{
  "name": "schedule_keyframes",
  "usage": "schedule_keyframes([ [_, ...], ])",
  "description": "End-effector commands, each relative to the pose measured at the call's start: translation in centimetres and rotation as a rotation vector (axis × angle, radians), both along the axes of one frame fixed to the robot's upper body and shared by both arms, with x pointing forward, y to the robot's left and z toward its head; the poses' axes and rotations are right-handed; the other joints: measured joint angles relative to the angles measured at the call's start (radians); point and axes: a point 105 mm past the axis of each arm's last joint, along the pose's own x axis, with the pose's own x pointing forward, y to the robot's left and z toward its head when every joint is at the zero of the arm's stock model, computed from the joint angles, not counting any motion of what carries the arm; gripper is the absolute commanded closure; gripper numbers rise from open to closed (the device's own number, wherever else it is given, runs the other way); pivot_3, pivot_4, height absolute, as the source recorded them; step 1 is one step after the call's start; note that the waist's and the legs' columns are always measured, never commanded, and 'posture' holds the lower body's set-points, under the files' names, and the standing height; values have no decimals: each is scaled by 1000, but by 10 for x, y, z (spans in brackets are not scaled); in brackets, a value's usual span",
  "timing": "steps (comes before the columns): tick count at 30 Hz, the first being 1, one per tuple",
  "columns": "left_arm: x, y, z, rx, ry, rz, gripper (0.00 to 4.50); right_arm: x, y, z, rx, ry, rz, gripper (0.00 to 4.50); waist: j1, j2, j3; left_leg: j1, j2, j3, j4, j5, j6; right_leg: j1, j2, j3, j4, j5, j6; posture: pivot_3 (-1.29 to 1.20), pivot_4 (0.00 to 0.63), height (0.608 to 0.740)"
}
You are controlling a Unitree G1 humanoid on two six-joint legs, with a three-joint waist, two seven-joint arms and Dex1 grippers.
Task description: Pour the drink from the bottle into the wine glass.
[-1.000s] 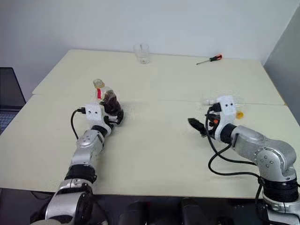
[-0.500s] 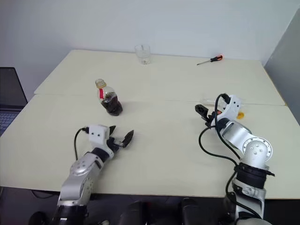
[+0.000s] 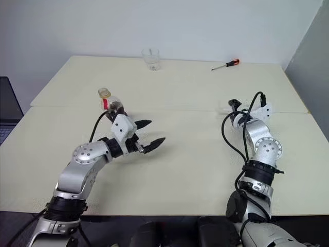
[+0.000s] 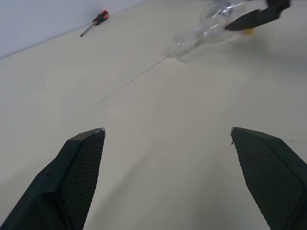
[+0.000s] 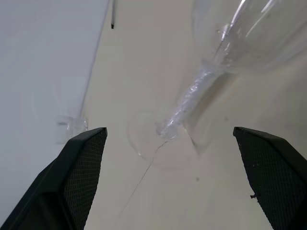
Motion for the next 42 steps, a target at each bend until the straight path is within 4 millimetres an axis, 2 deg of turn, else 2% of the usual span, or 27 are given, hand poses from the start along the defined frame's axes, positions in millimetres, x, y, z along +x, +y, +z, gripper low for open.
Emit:
schedule_keyframes([
  [1, -4, -5, 17, -5, -36, -37, 18, 11, 5, 10, 29, -40, -4, 0, -1, 0, 0, 0, 0, 0, 0, 0, 0, 0, 0, 0, 0, 0, 0, 0, 150, 740],
  [6, -4, -4, 16, -6, -38, -15, 18, 26, 9, 7, 57, -35, -11, 0, -2, 1, 1, 0, 0, 1, -1, 0, 0, -1, 0, 1, 0, 0, 0, 0, 150, 740],
  [9, -5, 0, 16, 2, -49, 14, 18, 34, 5, 9, 67, -60, -31, 0, -1, 1, 1, 0, 0, 1, -1, 0, 0, -1, 0, 1, 0, 0, 0, 0, 150, 740],
  [16, -6, 6, 17, 4, -57, 42, 18, 44, -4, 1, 64, -45, -65, 0, 0, 1, 1, 0, 0, 1, -1, 0, 0, -1, -1, 1, -1, 0, -1, 0, 150, 740],
  [20, -7, 7, 18, 4, -59, 53, 18, 49, 0, -4, 86, -49, -72, 0, -1, 1, 1, 0, 0, 1, -1, 0, 0, -1, 0, 1, 0, 0, -1, 0, 150, 740],
  [23, -8, 7, 17, 4, -60, 63, 0, 52, -1, -9, 84, -41, -87, 587, -1, 1, 1, 0, 0, 1, -1, 0, 0, -1, 0, 1, 0, 0, -1, 0, 150, 740],
  [30, -8, 8, 16, 4, -55, 75, 0, 54, -5, -13, 36, -33, -103, 3039, 0, 1, 1, 0, 0, 2, -2, 0, 0, -1, -1, 2, -1, 0, -1, 0, 150, 740],
  [33, -7, 8, 14, 5, -48, 81, 0, 54, 0, -3, -50, -73, -60, 4117, 0, 1, 1, 0, 0, 1, -2, 0, 0, -1, -1, 1, 0, 0, -1, 0, 150, 740],
  [34, -8, 9, 13, 5, -45, 85, 0, 54, 3, 1, -87, -94, -39, 4303, 0, 1, 1, 0, 0, 1, -2, 0, 0, -1, -1, 1, 0, 0, -1, 0, 150, 740],
  [36, -8, 13, 8, -10, -25, 111, 0, 53, 17, 23, -290, -193, 36, 4377, 1, 2, 1, 0, 0, 1, -2, 0, 0, -1, -1, 1, 0, 0, -1, 0, 150, 740],
  [39, -10, 22, -4, -6, 10, 150, 0, 42, 52, 47, -528, -347, 157, 4377, -2, 3, 2, 0, 0, 1, -4, 0, 0, -3, -2, 2, 0, 0, -1, 0, 150, 740],
  [42, -15, 33, -12, -25, 49, 187, 0, 26, 89, 62, -680, -510, 251, 4377, -6, 3, 2, 0, 0, 1, -6, 0, 0, -7, -2, 4, 1, 0, -1, 0, 150, 740],
])
